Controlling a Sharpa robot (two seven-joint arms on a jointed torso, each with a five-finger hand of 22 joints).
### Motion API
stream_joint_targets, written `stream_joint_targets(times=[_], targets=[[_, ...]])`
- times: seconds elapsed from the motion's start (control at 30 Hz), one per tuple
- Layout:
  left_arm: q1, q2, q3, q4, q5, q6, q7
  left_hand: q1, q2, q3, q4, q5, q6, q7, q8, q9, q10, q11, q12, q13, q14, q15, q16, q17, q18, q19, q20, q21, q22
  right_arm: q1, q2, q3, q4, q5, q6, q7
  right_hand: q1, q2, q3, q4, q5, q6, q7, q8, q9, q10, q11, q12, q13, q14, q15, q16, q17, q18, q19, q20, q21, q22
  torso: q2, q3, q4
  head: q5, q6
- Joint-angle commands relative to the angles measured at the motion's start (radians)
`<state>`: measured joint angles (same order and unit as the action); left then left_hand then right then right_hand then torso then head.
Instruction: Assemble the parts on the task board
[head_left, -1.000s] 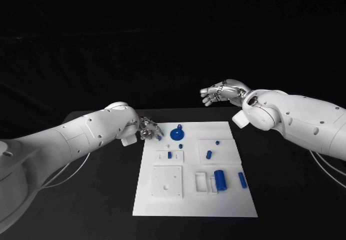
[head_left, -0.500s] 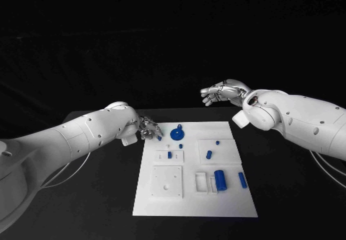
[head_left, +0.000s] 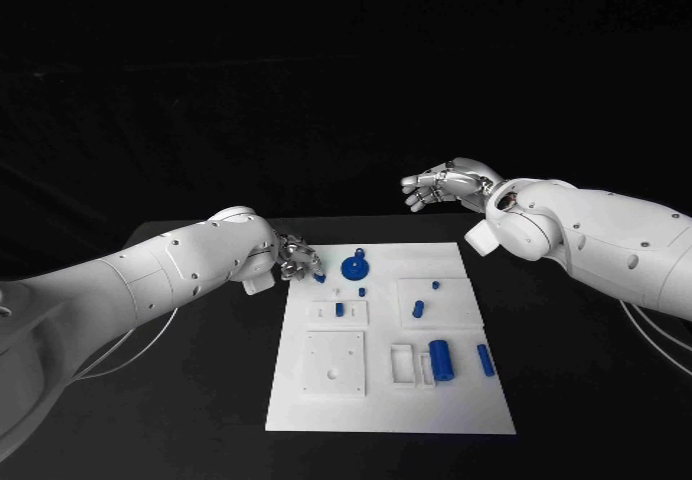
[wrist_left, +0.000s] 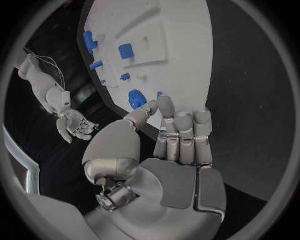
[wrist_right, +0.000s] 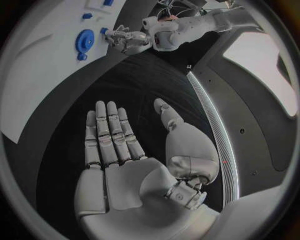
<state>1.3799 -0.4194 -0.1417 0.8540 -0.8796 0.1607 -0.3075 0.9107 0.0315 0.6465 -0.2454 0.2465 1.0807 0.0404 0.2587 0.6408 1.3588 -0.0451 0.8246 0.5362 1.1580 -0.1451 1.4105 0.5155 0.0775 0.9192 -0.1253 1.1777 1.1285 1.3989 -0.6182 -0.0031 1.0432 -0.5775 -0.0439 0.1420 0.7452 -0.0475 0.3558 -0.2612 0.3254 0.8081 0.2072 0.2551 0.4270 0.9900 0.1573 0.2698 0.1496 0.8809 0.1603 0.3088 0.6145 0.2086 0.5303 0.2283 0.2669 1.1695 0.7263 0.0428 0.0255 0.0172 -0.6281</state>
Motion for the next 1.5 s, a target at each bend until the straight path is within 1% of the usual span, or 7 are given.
stream_joint_targets(times=[0.03, 0.27, 0.5, 0.73, 1.07, 1.37, 1.5], targets=[[-0.004, -0.01, -0.002, 0.02, 0.008, -0.047, -0.012, -0.008, -0.007, 0.003, -0.013, 0.044, 0.046, -0.016, 0.066, 0.099, 0.05, -0.043, 0.008, 0.004, 0.056, -0.048, 0.009, 0.003, 0.002, 0.016, -0.134, 0.007, 0.002, -0.001, 0.0, 0.0, 0.001, 0.004, 0.008, 0.011, -0.01, 0.002, -0.001, 0.005, 0.006, -0.006, -0.001, 0.005, -0.001, 0.008, 0.0, -0.005, -0.001, -0.007, 0.001, -0.004, 0.001, -0.003, -0.007, 0.001, -0.006, 0.001, 0.0, 0.0004, 0.0001, 0.001, 0.001], [-0.004, -0.035, -0.002, 0.07, 0.034, -0.088, -0.014, -0.025, -0.012, 0.005, -0.02, 0.1, 0.07, -0.031, 0.093, 0.149, 0.059, -0.057, 0.023, 0.014, 0.073, -0.061, 0.02, 0.008, 0.007, 0.035, -0.141, 0.016, 0.007, -0.001, -0.004, 0.0, 0.004, 0.005, 0.008, 0.011, -0.01, 0.003, -0.001, 0.005, 0.006, -0.006, -0.001, 0.005, -0.002, 0.008, 0.0, -0.005, -0.001, -0.007, 0.001, -0.004, 0.002, -0.003, -0.007, 0.001, -0.006, 0.001, -0.001, 0.0011, 0.0016, 0.003, 0.002], [-0.002, -0.11, -0.001, 0.194, 0.049, -0.166, -0.031, -0.038, -0.017, 0.008, -0.025, 0.152, 0.083, -0.042, 0.111, 0.202, 0.062, -0.067, 0.045, 0.026, 0.085, -0.072, 0.033, 0.015, 0.011, 0.05, -0.145, 0.023, 0.013, -0.001, -0.011, 0.0, 0.005, 0.007, 0.006, 0.011, -0.01, 0.003, -0.001, 0.005, 0.006, -0.006, -0.001, 0.005, -0.002, 0.008, 0.0, -0.005, -0.002, -0.007, 0.001, -0.004, 0.002, -0.002, -0.007, 0.001, -0.007, 0.001, -0.002, 0.0017, 0.0021, 0.006, 0.002], [0.003, -0.195, -0.002, 0.336, 0.049, -0.25, -0.051, -0.042, -0.027, 0.011, -0.025, 0.174, 0.096, -0.049, 0.117, 0.229, 0.062, -0.075, 0.061, 0.033, 0.093, -0.079, 0.043, 0.02, 0.015, 0.062, -0.148, 0.028, 0.016, -0.001, -0.02, 0.0, 0.008, 0.007, 0.003, 0.009, -0.009, 0.002, -0.001, 0.004, 0.006, -0.006, -0.001, 0.005, -0.002, 0.008, 0.0, -0.005, -0.002, -0.007, 0.001, -0.004, 0.002, -0.002, -0.008, 0.001, -0.007, 0.002, -0.003, 0.0028, 0.0048, 0.006, 0.0], [0.006, -0.256, -0.005, 0.457, 0.033, -0.304, -0.065, -0.041, -0.04, 0.013, -0.024, 0.19, 0.113, -0.055, 0.118, 0.245, 0.063, -0.08, 0.075, 0.038, 0.102, -0.084, 0.05, 0.022, 0.019, 0.071, -0.15, 0.032, 0.018, -0.003, -0.017, 0.0, 0.003, 0.004, 0.001, 0.009, -0.008, 0.002, -0.001, 0.004, 0.007, -0.006, -0.001, 0.005, -0.002, 0.008, 0.0, -0.005, -0.003, -0.007, 0.001, -0.004, 0.002, -0.002, -0.008, 0.001, -0.007, 0.002, -0.008, 0.0058, 0.0131, 0.008, -0.006], [0.004, -0.281, -0.027, 0.519, -0.003, -0.346, -0.083, -0.045, -0.046, 0.015, -0.015, 0.216, 0.13, -0.06, 0.116, 0.261, 0.061, -0.085, 0.09, 0.041, 0.108, -0.089, 0.056, 0.024, 0.023, 0.079, -0.15, 0.037, 0.02, -0.003, -0.022, 0.0, 0.01, 0.003, -0.003, 0.009, -0.007, 0.001, 0.0, 0.003, 0.007, -0.006, -0.001, 0.005, -0.002, 0.008, 0.0, -0.005, -0.003, -0.007, 0.001, -0.004, 0.002, -0.002, -0.008, 0.001, -0.007, 0.002, -0.007, 0.0059, 0.0118, 0.008, -0.008], [0.003, -0.282, -0.046, 0.538, -0.017, -0.357, -0.078, -0.046, -0.046, 0.017, -0.014, 0.234, 0.133, -0.061, 0.112, 0.267, 0.059, -0.085, 0.093, 0.04, 0.108, -0.089, 0.056, 0.023, 0.024, 0.079, -0.149, 0.037, 0.021, -0.003, -0.023, 0.0, 0.011, 0.002, -0.006, 0.009, -0.007, 0.001, 0.0, 0.003, 0.007, -0.006, -0.001, 0.005, -0.003, 0.008, 0.0, -0.005, -0.003, -0.007, 0.001, -0.004, 0.002, -0.002, -0.008, 0.001, -0.007, 0.002, -0.008, 0.0056, 0.012, 0.008, -0.009]])
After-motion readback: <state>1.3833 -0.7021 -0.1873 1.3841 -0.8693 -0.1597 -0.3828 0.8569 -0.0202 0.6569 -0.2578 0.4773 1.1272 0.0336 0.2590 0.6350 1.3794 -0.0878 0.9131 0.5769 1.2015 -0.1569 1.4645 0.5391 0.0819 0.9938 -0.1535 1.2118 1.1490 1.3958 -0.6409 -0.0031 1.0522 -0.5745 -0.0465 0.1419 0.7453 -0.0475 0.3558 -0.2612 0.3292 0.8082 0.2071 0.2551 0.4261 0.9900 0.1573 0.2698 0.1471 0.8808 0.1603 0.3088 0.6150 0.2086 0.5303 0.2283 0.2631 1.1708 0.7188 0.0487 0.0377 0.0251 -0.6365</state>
